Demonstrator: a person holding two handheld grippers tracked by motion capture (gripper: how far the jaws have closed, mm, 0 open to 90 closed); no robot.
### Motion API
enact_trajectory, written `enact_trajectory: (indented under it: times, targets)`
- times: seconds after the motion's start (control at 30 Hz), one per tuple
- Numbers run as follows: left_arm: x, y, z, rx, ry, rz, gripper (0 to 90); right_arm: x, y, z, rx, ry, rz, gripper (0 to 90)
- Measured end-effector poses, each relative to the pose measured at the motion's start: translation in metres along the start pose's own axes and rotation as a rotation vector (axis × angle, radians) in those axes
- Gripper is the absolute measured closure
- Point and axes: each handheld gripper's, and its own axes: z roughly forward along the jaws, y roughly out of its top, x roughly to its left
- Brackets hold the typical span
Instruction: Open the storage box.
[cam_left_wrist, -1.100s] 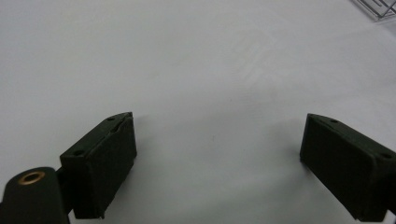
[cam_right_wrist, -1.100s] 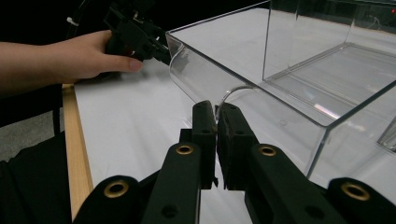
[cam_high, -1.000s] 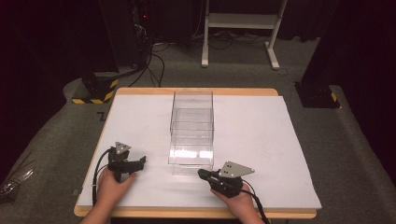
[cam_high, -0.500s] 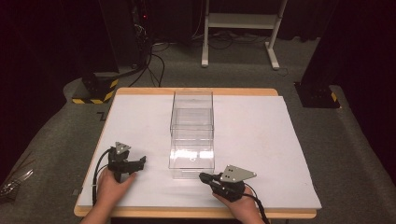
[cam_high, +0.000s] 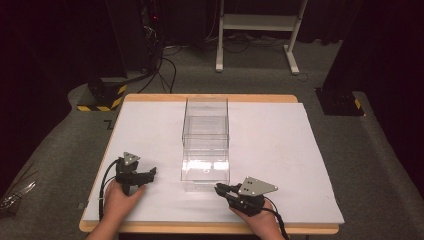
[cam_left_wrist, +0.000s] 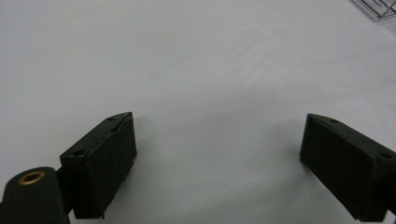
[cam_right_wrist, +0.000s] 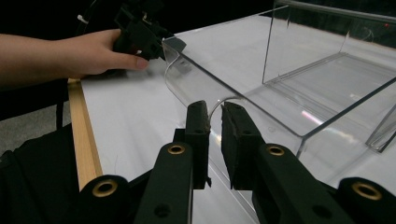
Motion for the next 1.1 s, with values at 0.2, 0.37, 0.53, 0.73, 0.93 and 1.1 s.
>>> enact_trajectory:
  times: [0.2, 0.37, 0.53, 0.73, 0.93, 1.1]
  targets:
    - [0.0, 0.0, 0.0, 0.0, 0.0, 0.0, 11.0, 0.0, 0.004, -0.005, -0.022, -0.01, -0.009, 79.7]
    - [0.0, 0.0, 0.0, 0.0, 0.0, -0.001, 11.0, -0.001, 0.008, -0.007, -0.046, -0.011, -0.003, 79.5]
    - [0.0, 0.0, 0.0, 0.001, 0.0, 0.0, 11.0, -0.001, 0.011, -0.008, -0.067, -0.014, -0.008, 78.5]
    - [0.0, 0.0, 0.0, 0.0, 0.0, 0.0, 11.0, -0.002, 0.014, -0.011, -0.09, -0.024, -0.006, 75.4]
    - [0.0, 0.0, 0.0, -0.001, 0.0, 0.001, 11.1, -0.01, 0.016, -0.017, -0.113, -0.084, 0.002, 69.5]
    - [0.0, 0.0, 0.0, -0.001, 0.0, 0.0, 11.0, -0.026, 0.012, -0.028, -0.108, -0.192, 0.013, 65.3]
